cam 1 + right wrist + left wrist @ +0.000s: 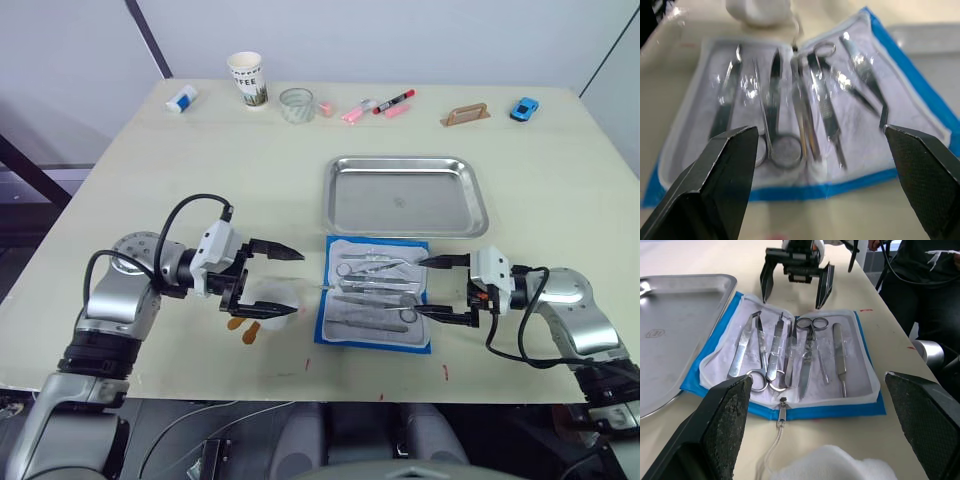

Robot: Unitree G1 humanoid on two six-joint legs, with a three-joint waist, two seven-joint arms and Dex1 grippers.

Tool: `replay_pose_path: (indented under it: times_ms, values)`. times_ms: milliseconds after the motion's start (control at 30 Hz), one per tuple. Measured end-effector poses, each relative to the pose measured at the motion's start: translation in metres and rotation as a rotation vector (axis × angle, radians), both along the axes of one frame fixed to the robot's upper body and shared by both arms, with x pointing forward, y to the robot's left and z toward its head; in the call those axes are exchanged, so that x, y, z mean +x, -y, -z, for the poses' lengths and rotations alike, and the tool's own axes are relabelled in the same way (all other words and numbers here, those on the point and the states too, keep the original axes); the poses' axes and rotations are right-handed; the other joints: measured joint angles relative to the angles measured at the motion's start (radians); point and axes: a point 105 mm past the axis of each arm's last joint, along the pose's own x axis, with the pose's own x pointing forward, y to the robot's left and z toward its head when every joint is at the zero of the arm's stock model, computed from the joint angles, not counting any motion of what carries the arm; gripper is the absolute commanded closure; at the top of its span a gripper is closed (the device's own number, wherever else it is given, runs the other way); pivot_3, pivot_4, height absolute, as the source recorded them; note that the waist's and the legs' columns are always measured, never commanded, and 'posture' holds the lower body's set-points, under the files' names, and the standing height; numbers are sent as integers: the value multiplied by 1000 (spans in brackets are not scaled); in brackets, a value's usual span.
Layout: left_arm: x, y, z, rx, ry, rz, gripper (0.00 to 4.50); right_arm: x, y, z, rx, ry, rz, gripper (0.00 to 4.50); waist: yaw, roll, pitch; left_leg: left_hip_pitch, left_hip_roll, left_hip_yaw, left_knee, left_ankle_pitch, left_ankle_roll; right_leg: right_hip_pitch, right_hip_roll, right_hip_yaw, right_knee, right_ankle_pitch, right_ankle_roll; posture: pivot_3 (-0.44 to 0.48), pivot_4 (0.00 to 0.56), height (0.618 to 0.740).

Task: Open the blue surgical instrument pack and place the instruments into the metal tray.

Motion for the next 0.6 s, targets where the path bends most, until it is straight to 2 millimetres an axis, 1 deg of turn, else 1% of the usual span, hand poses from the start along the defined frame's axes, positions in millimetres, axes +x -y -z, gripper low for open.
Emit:
replay_pose_path:
  times_ms: [200,433,533,600]
  values:
    - [0,0,0,0,0,1,0,-2,-7,5,-4,-12,-22,116,0,0,0,0,0,0,0,0,0,0,0,0,0,0,0,0,150,740]
    - [0,0,0,1,0,2,0,-1,-5,6,-39,-2,-6,116,0,0,0,0,0,0,0,0,0,0,0,0,0,0,0,0,150,740]
    - [1,1,-2,0,9,6,0,4,-1,15,-60,-30,26,116,0,0,0,0,0,1,0,0,0,0,0,0,0,0,0,0,150,740]
    - [1,2,-3,0,17,9,0,6,-2,21,-74,-59,27,116,0,0,0,0,0,1,0,0,0,0,0,0,0,0,0,0,150,740]
